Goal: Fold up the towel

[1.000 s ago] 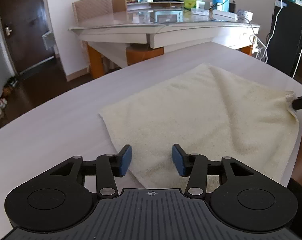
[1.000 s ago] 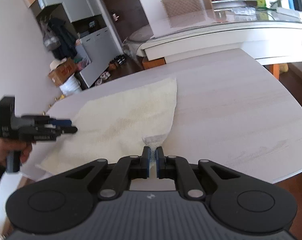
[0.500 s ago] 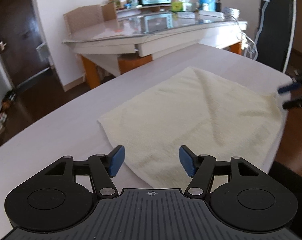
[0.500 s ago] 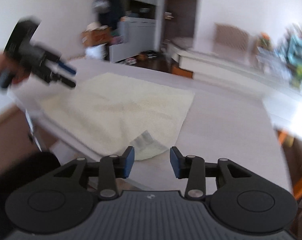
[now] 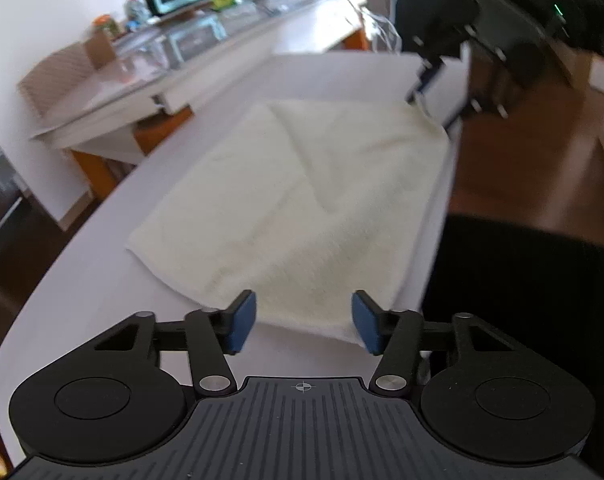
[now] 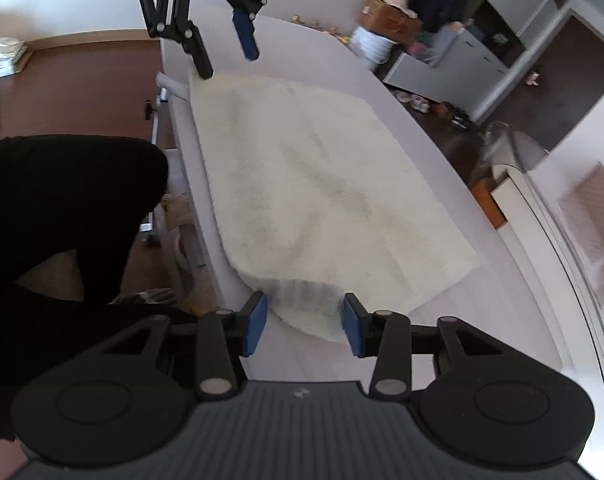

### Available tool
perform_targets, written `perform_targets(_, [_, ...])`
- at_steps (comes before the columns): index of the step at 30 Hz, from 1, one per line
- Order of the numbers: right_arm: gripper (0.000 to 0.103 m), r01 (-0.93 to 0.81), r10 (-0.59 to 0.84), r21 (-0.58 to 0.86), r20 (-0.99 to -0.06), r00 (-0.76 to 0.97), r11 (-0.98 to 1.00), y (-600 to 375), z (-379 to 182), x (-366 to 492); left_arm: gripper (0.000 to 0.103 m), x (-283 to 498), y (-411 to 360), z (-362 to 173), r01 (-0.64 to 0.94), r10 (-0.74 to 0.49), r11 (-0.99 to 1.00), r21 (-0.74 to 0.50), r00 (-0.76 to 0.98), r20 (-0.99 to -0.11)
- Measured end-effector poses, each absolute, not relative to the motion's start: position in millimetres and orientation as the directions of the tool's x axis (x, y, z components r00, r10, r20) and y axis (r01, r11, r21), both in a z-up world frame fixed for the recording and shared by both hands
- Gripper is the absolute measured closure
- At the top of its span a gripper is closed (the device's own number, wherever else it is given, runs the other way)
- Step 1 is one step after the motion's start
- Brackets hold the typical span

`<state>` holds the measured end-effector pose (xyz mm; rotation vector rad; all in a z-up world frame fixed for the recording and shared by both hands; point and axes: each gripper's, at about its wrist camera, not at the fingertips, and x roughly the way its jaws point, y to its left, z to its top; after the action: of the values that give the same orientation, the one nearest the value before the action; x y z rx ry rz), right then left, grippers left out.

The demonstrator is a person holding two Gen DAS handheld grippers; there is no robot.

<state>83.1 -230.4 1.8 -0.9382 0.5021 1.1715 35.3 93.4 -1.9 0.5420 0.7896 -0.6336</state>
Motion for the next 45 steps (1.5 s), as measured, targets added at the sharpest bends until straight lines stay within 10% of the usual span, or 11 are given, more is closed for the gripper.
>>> perform_targets(3, [0.096, -0.937, 0.554, -0.333, -0.762, 0.335, 0.109, -234.5, 6.1, 84.3, 0.053, 28.8, 91.1, -3.8, 0.731, -0.328, 0.650, 0.207, 0.515, -0.792])
perform_targets(20, [0.096, -0.899, 0.712, -0.005, -0.609, 0.350, 0.437, -283.1, 43.2, 113.3, 0.055, 11.6, 80.9, -6.3, 0.842, -0.326, 0.445, 0.306, 0.470, -0.820])
perform_targets(25, [0.096, -0.889, 0.722, 0.023, -0.593, 0.355, 0.457, -286.1, 46.5, 114.2, 0.096, 11.4, 82.9, -3.9, 0.841, -0.331, 0.458, 0.289, 0.463, -0.822])
perform_targets(45, [0.096, -0.906, 0.777, 0.131, -0.572, 0.262, 0.402, -304.0, 44.1, 98.2, 0.097, 28.2, 125.9, 45.8, 0.725, -0.427, 0.680, 0.104, 0.508, -0.749])
